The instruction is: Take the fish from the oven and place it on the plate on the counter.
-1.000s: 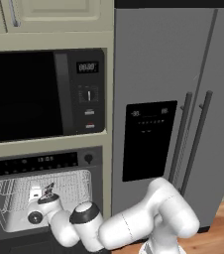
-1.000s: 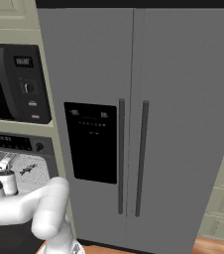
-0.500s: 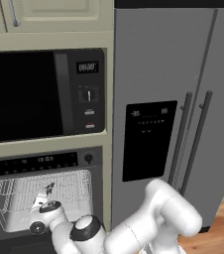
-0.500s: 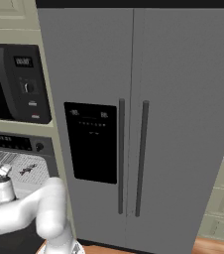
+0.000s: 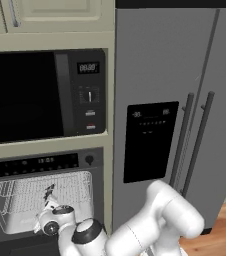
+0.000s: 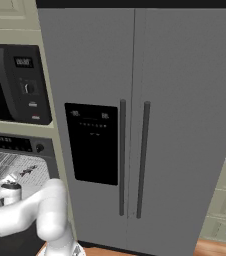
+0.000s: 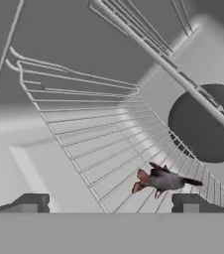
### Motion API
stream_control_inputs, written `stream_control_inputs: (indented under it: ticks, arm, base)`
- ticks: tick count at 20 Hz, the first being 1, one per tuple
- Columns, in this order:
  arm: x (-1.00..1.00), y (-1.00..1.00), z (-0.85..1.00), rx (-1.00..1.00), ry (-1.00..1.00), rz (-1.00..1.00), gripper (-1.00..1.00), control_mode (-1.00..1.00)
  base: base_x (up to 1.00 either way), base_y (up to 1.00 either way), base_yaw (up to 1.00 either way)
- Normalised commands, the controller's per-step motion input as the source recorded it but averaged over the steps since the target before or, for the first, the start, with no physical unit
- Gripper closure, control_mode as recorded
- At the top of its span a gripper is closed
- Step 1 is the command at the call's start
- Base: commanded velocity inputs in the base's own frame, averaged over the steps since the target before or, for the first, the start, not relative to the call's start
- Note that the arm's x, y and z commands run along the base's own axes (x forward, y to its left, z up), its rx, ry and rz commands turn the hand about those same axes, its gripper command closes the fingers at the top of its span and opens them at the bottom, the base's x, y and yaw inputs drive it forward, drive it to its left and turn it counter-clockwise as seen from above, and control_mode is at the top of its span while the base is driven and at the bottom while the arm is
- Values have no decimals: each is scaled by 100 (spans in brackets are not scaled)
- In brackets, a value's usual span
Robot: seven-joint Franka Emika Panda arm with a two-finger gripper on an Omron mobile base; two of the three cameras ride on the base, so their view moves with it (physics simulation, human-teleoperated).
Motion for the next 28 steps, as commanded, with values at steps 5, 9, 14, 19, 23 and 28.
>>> stream_control_inputs:
  ticks: [5, 9, 14, 19, 23, 28]
  arm:
    - [1, -1, -32, 31, -3, 0, -100, -100]
    - [-1, -28, -57, 6, 1, 0, -100, -100]
    - [-4, -20, -92, 37, 3, -1, -100, -100]
    - [-35, -32, -88, 50, 0, -6, -100, -100]
    - [-27, -53, -93, 24, 19, -12, -100, -100]
    - [-13, -35, -53, 8, 24, -16, -100, -100]
  base:
    - [0, 0, 0]
    - [0, 0, 0]
    - [0, 0, 0]
    - [0, 0, 0]
    - [0, 0, 0]
    - [0, 0, 0]
